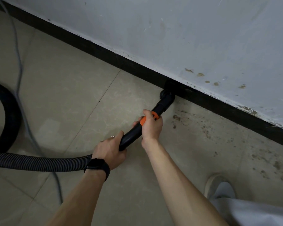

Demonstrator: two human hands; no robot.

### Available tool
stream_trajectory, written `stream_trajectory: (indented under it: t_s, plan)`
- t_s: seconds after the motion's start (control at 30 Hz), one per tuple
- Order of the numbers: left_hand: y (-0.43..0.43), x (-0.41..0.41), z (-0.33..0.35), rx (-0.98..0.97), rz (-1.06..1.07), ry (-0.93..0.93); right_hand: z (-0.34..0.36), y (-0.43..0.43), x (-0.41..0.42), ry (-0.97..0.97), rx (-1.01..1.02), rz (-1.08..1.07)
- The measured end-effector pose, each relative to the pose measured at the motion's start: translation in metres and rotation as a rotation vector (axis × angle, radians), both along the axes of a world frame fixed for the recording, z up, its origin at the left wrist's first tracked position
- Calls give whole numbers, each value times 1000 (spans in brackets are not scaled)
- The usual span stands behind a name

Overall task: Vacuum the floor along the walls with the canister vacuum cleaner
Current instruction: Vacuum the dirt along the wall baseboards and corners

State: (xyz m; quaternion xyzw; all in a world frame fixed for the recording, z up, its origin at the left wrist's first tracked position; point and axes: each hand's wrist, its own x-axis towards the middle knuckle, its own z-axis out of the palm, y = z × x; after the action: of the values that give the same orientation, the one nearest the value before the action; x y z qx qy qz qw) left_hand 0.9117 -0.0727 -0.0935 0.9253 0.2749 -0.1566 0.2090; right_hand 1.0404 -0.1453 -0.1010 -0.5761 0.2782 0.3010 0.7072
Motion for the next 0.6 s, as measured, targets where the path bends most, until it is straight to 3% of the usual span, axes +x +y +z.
stream_trajectory:
  t_s: [0.37,0.6]
  plan:
    - [10,-10,-1,-113,357,-58,5,56,6,-27,-53,283]
    - [37,-4,11,-2,476,-57,9,106,16,-29,-22,467]
